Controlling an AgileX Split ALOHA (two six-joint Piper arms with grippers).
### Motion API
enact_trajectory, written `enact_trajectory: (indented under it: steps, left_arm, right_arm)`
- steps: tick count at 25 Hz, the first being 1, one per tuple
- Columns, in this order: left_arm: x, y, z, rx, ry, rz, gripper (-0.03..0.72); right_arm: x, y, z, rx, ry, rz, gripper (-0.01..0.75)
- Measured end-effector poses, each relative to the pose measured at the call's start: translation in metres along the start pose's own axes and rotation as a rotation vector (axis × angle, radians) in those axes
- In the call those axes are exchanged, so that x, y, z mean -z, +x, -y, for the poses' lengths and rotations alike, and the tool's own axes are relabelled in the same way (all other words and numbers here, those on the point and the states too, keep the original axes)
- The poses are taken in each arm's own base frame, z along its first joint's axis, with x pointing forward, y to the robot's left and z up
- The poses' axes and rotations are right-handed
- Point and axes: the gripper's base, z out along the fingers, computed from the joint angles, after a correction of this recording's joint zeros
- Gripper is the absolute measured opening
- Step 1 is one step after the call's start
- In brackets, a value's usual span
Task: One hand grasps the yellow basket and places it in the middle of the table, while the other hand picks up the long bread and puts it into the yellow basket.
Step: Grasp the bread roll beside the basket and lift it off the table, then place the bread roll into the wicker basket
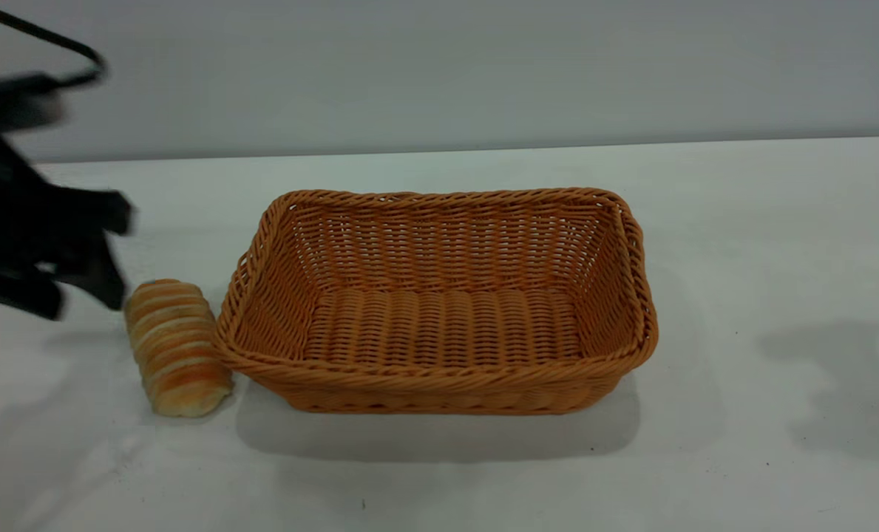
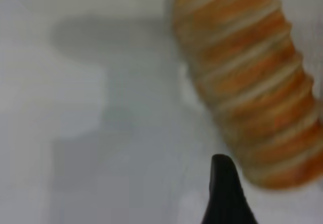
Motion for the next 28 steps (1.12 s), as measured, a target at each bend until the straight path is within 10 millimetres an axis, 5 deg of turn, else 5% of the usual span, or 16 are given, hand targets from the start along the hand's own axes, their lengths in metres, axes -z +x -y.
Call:
enact_trajectory:
  steps: [7,11,13,15,18,21,28]
  left_arm:
    - [-0.058,-0.014,0.005,-0.048,-0.010,-0.050,0.513]
    - [-0.074,-0.014,0.003,-0.072,-0.014,-0.062,0.484]
    - [-0.075,-0.014,0.003,-0.102,-0.013,-0.068,0.416]
    - [-0.074,-0.014,0.004,-0.125,-0.010,-0.075,0.272]
    - [-0.065,-0.017,0.004,-0.136,-0.005,-0.066,0.068]
    - [-0.044,-0.024,0.005,-0.138,0.002,-0.029,0.061]
    - [0.042,-0.054,0.021,-0.170,0.035,0.245,0.061]
  right_arm:
    - [0.000,0.000,0.000,-0.002,-0.003,0.004,0.509]
    - [0.000,-0.001,0.000,-0.002,-0.004,0.008,0.509]
    - [0.000,-0.001,0.000,-0.002,-0.004,0.009,0.509]
    - [0.000,-0.001,0.000,-0.002,-0.004,0.011,0.509]
    - [0.000,-0.001,0.000,-0.002,-0.004,0.012,0.509]
    - [0.000,-0.001,0.000,-0.002,-0.004,0.012,0.509]
    - [0.000,-0.001,0.000,-0.002,-0.004,0.012,0.509]
